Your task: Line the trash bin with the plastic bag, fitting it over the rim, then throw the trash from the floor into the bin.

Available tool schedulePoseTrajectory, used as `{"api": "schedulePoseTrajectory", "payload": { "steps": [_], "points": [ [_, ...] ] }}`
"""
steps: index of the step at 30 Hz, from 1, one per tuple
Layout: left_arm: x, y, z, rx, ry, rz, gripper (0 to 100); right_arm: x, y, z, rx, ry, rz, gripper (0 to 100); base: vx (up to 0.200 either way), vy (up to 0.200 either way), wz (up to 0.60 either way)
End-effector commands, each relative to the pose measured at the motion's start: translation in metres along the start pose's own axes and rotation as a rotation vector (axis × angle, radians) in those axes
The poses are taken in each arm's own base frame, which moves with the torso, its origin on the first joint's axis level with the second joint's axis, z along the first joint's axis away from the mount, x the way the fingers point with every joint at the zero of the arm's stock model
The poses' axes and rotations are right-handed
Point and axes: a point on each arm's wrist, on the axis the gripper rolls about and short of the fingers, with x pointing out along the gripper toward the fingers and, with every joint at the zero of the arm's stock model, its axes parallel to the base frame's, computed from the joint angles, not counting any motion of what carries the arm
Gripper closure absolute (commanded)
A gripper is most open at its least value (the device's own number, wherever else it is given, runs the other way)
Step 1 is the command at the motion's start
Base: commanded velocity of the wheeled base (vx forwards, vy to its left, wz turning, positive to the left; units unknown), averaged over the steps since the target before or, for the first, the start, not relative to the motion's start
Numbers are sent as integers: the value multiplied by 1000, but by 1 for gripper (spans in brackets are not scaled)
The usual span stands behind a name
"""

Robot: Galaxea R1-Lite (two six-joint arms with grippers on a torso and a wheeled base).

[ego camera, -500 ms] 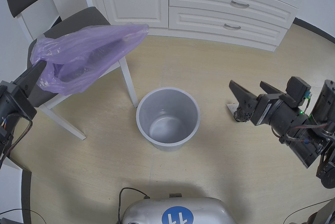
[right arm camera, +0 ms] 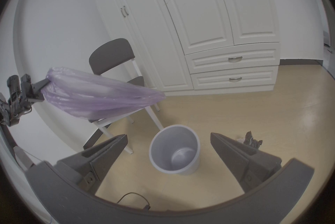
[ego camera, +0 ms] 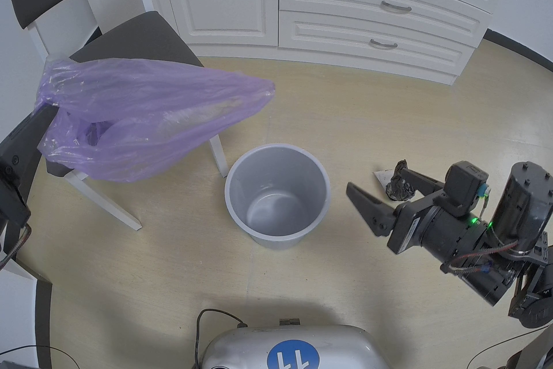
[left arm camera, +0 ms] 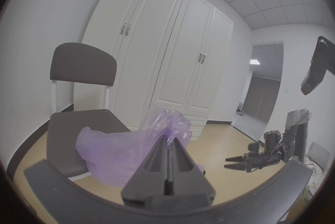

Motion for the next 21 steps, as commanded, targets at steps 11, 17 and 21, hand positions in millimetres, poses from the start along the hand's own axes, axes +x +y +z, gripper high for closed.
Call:
{"api": "schedulePoseTrajectory", "payload": {
  "steps": [11,17,21],
  "points": [
    [-19,-15,9,-62,-17,-165,100,24,23,-32,85,113,39,0,0,0,0],
    [-22,-17,9,-71,-20,-191,100,33,25,-18,184,139,8,0,0,0,0],
    [-25,-18,11,-76,-28,-207,100,30,18,8,259,212,-55,0,0,0,0]
  ]
}}
